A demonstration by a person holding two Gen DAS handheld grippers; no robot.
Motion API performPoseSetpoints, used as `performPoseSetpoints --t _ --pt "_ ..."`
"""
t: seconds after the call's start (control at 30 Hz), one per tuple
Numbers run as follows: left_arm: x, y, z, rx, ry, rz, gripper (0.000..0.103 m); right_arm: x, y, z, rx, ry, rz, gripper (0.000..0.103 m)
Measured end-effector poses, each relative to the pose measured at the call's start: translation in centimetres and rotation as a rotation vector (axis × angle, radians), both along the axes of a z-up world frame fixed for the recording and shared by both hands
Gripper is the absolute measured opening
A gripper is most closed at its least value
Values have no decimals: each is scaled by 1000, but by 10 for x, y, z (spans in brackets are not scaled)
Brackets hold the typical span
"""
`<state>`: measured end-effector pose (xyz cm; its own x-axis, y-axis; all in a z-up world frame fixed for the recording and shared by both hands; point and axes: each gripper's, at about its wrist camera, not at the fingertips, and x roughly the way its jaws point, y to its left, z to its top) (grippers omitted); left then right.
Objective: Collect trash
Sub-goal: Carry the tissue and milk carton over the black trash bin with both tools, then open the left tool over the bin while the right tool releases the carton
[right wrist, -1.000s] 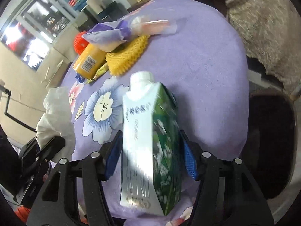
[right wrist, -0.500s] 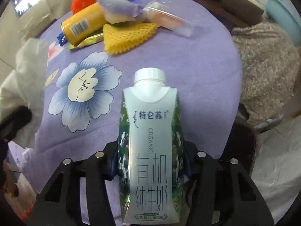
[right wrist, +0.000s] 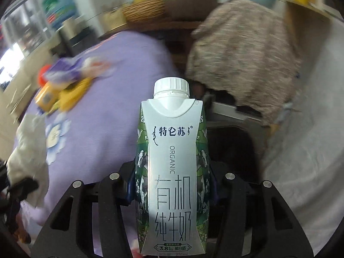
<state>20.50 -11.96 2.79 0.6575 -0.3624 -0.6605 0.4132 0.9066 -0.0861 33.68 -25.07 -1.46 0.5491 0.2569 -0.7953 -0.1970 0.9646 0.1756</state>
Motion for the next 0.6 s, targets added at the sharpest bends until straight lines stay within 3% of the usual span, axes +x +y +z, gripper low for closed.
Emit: performPoseSetpoints --t 0.1,0.27,0.5,0.6 --pt "23 -48 -25 -20 102 -72 12 -7 -50 -12 -62 -29 -99 52" --pt "56 -116 -89 42 173 -118 12 -25 -113 -42 -125 -18 -202 52" --pt "103 -158 -177 93 367 -146 12 -38 -135 -79 -107 35 -243 52" --pt "116 -166 -197 142 383 -140 17 -40 -133 -87 -111 48 -237 52"
